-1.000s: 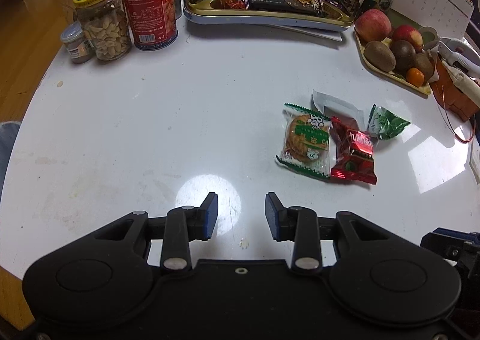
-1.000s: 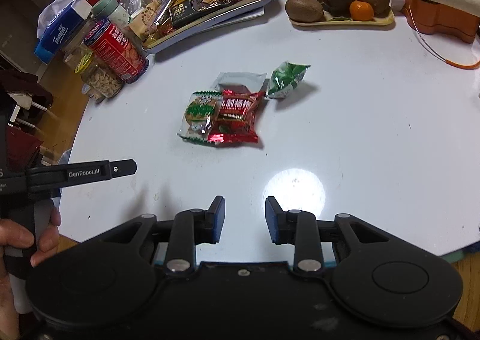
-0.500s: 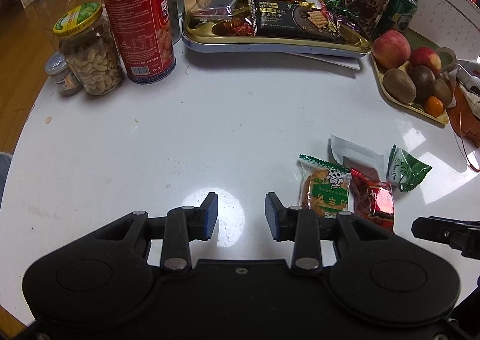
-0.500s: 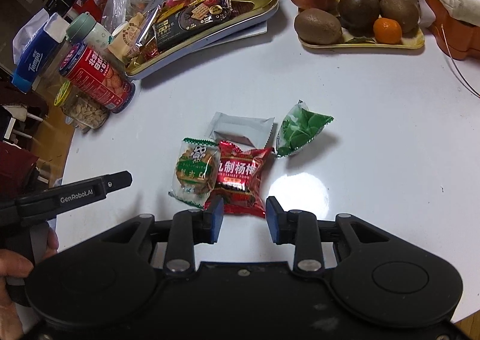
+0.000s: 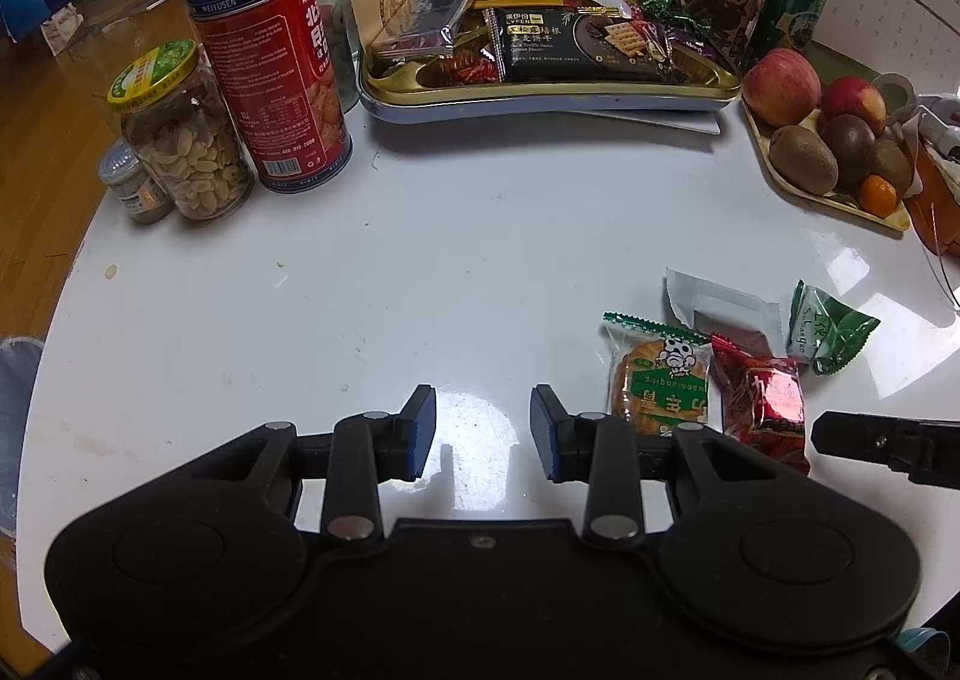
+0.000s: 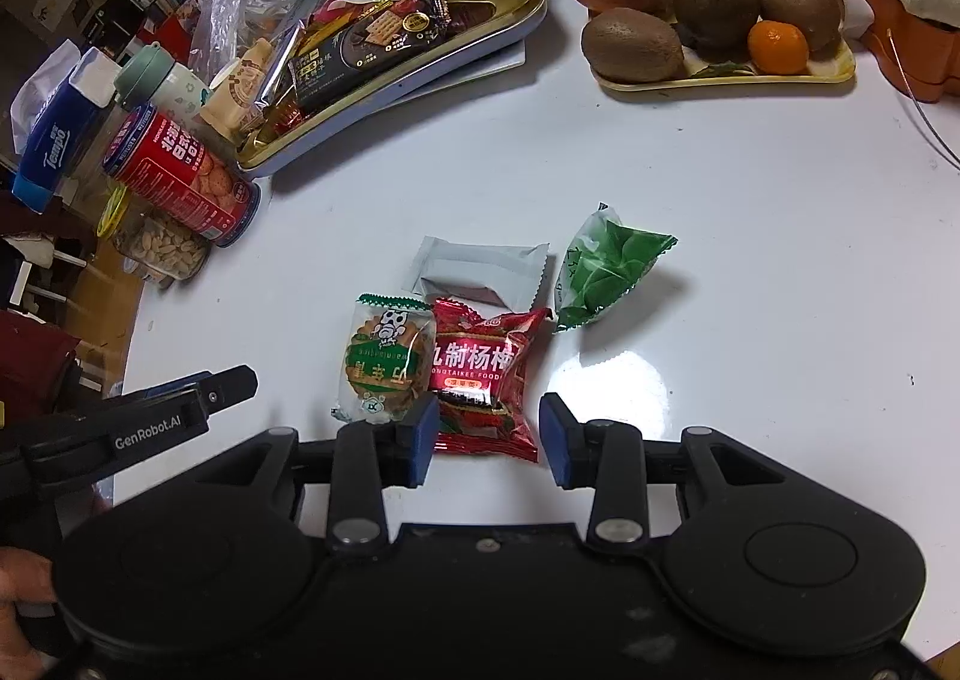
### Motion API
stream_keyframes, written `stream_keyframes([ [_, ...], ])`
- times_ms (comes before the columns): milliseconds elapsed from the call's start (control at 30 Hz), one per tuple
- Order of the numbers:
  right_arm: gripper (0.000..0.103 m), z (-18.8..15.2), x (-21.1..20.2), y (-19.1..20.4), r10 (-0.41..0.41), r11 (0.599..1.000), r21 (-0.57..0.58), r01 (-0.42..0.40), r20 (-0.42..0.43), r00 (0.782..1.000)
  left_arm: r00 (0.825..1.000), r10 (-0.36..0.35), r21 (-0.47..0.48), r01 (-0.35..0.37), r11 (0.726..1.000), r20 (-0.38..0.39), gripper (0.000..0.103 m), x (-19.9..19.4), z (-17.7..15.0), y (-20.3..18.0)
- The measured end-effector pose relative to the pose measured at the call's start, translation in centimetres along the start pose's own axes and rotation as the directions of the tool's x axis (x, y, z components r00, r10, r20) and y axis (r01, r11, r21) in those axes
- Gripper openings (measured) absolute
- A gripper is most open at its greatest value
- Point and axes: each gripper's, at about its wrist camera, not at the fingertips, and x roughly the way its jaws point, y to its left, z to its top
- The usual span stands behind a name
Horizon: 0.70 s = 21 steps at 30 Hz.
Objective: Organize snacks
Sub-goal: 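Move the right tool to the red packet while the left tool approaches the green-printed cookie packet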
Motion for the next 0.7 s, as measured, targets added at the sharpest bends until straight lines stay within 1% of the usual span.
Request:
stream_keyframes([
  [400,0.045,0.7,0.6,0.1,0.013,1.0,0.027,-0.013,-0.001,1.0,1.0,0.002,-0.014,-0.002,1.0,-0.022,0.045,0.5,0.1,0.0],
  [567,0.048,1.0,1.6,0.4,0.008,1.0,0.023,-0.007,-0.02,1.0,1.0,-0.002,-0.037,0.001,0.999,-0.026,0.045,0.5,0.3,0.4],
  [700,0.049,1.1,2.5,0.5,0.006,0.999,0.034,-0.004,-0.039,0.999,0.999,-0.012,-0.076,0.008,0.997,-0.052,0.045,0.9,0.2,1.0],
])
